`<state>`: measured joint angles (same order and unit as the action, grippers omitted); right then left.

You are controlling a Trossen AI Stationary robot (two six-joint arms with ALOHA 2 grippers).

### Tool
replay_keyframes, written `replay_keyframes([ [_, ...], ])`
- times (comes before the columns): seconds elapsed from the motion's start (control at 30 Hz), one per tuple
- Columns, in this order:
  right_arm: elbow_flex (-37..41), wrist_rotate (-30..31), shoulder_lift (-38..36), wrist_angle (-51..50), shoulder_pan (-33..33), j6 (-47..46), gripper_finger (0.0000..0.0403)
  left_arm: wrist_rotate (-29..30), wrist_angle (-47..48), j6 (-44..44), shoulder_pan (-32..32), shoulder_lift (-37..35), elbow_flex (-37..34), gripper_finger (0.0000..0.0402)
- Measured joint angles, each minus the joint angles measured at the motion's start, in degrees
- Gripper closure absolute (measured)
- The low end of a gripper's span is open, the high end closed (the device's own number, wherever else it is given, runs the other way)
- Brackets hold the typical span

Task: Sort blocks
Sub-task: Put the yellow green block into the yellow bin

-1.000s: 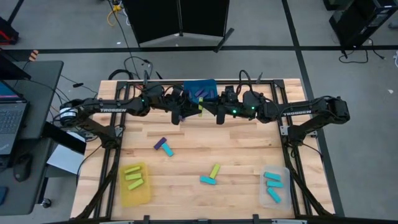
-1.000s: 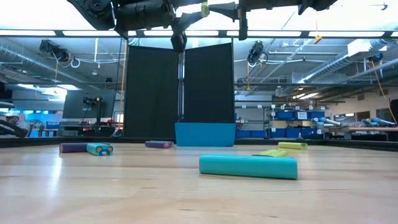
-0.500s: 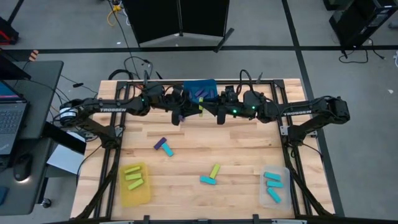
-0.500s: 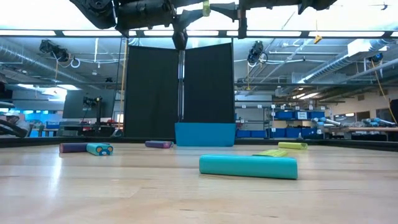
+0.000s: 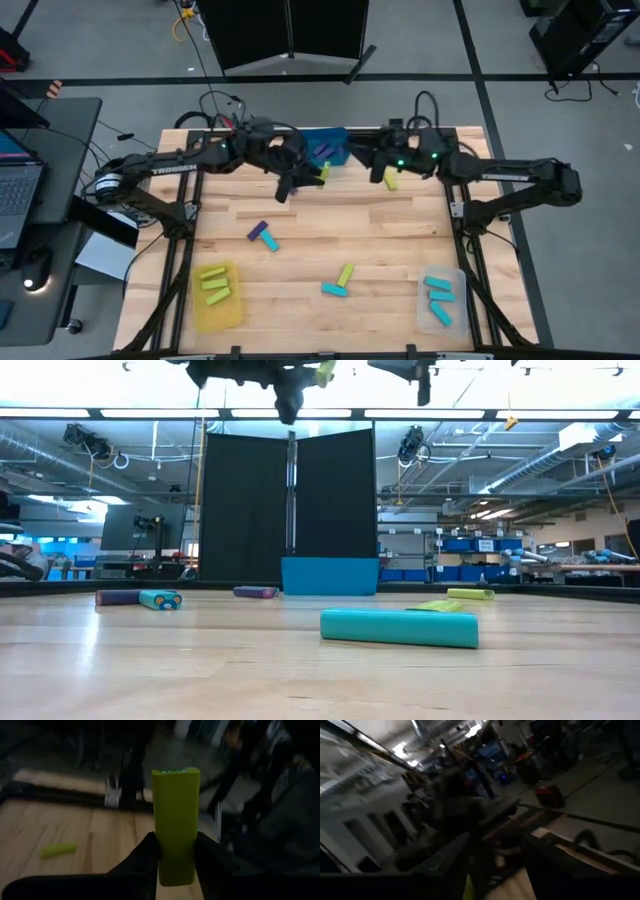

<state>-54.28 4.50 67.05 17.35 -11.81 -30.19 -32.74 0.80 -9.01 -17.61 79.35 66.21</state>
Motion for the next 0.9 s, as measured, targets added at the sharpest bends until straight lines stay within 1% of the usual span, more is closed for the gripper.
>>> replay_keyframes([
  [0.07,0.0,0.2,-1.7,-4.2,-0.4,1.5,0.0250,0.0,9.6,4.1,0.0,-0.8,2.7,0.0298],
  [0.17,0.0,0.2,-3.5,-10.0,-0.7,3.3,0.0305,1.1,20.3,8.9,0.0,-2.7,5.7,0.0298],
  [0.27,0.0,0.2,-4.1,-13.9,-0.8,5.1,0.0369,2.4,27.7,10.3,0.1,-4.9,7.5,0.0298],
  [0.3,0.0,0.2,-4.1,-14.9,-0.8,5.8,0.0385,2.8,30.8,10.3,0.1,-6.0,7.7,0.0298],
  [0.33,0.0,0.2,-4.0,-16.0,-0.8,6.5,0.0392,3.4,33.1,10.1,0.5,-7.0,7.8,0.0298],
  [0.47,0.0,-1.9,-3.0,-17.8,-1.4,8.2,0.0382,8.2,41.7,7.8,3.6,-11.2,8.1,0.0298],
  [0.53,0.0,-3.6,-2.4,-18.3,-2.1,8.3,0.0385,11.1,45.1,5.5,6.0,-12.6,8.1,0.0298],
  [0.63,0.0,-5.4,-1.6,-18.3,-3.4,9.0,0.0395,15.5,50.9,1.5,10.7,-14.2,8.0,0.0298],
  [0.8,0.0,-10.2,-0.9,-18.5,-6.8,9.8,0.0390,21.0,57.2,-6.8,19.2,-16.2,7.5,0.0298],
  [0.9,0.0,-13.1,-0.5,-18.4,-8.8,10.5,0.0394,23.9,60.0,-11.8,24.5,-16.9,7.4,0.0298],
])
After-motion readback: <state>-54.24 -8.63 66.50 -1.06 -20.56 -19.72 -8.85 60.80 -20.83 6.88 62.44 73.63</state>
